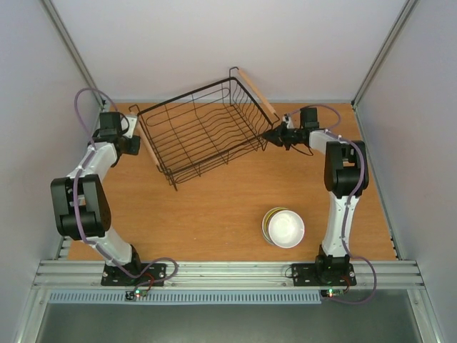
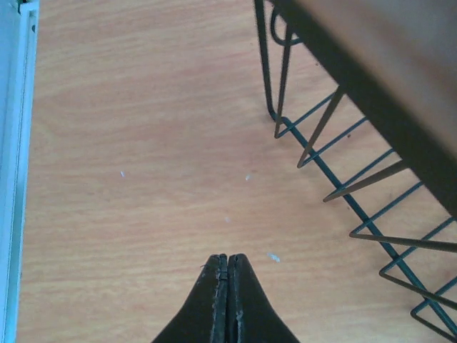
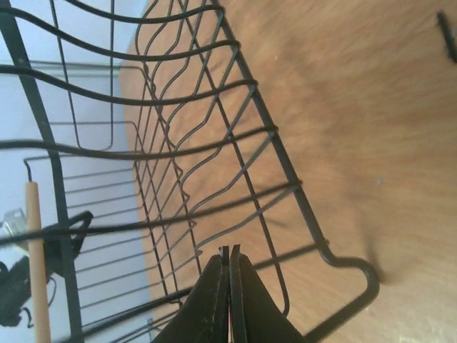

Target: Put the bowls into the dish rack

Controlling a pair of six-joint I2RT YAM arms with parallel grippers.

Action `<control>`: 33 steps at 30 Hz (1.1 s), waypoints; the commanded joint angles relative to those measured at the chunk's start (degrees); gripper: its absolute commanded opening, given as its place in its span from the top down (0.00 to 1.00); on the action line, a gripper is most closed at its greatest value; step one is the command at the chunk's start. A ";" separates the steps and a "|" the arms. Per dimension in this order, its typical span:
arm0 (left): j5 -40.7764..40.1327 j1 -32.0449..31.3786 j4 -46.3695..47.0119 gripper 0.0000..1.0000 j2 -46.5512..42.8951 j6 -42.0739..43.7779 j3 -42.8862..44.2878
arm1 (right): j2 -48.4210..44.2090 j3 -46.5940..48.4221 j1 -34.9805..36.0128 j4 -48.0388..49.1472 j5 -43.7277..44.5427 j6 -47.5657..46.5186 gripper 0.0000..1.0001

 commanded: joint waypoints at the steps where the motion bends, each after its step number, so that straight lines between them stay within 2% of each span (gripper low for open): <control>1: -0.42 -1.18 -2.08 1.00 4.89 1.66 0.42 | -4.64 -3.92 3.66 4.96 -5.57 1.17 0.97; 18: -0.37 -1.09 -1.66 0.99 6.72 1.34 1.08 | -23.27 -26.41 6.18 8.68 2.12 0.92 0.94; 26: -0.98 -1.04 -1.25 1.00 5.01 0.66 1.26 | -28.28 -31.58 6.22 7.80 5.57 0.95 0.92; 33: -1.41 -0.35 -1.33 0.99 1.87 -0.13 1.90 | -31.92 -31.77 6.20 -0.87 10.97 -3.24 0.88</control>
